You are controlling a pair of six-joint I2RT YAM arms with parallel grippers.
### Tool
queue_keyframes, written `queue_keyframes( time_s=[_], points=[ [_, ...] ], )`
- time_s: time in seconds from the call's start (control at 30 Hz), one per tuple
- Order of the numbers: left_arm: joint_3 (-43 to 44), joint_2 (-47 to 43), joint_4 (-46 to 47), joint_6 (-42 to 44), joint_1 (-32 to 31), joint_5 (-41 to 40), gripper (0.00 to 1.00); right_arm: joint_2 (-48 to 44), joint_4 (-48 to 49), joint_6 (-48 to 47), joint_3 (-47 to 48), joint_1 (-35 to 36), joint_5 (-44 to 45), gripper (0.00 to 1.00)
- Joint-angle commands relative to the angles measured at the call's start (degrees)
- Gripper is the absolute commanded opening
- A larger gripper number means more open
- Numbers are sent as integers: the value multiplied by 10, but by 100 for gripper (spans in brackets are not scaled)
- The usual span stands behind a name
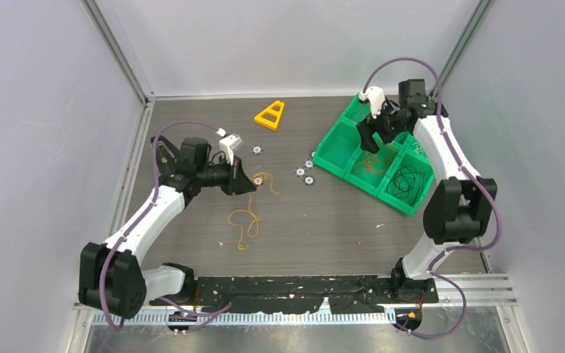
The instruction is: Untangle the cables
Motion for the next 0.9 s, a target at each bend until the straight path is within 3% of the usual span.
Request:
queue_keyframes(
  time_s=[0.0, 0.17, 0.37, 0.4, 0.43, 0.5, 0.6, 0.67, 0.73, 0.8, 0.87],
  points=[
    [91, -23, -45, 34, -72, -4, 0, -99, -20, 49, 19, 1, -137, 95],
    [172, -32, -71, 61, -167, 26, 0, -151, -1, 95, -9, 24, -198, 98],
    [272, -42, -43, 14, -151, 82, 0, -198, 11, 121, -54, 68, -232, 98],
    [239, -40, -70, 26, -139, 90, 0, -202, 11, 120, -59, 77, -229, 98],
    [226, -38, -105, 49, -122, 100, 0, -209, 11, 117, -69, 80, -228, 98],
    [209, -33, -214, 174, -93, 106, 0, -215, -3, 103, -79, 90, -225, 98],
    [181, -19, -413, 398, -79, 30, 0, -220, -18, 85, -90, 118, -212, 98],
    [128, -16, -447, 463, -78, -34, 0, -223, -6, 82, -106, 141, -201, 98],
    [91, -15, -432, 468, -64, -68, 27, -221, 21, 90, -128, 171, -186, 98],
    [85, -25, -414, 440, -23, -44, 57, -215, 58, 118, -148, 208, -166, 98],
    [100, -54, -397, 397, 28, 0, 72, -204, 104, 156, -171, 251, -133, 98]
  ],
)
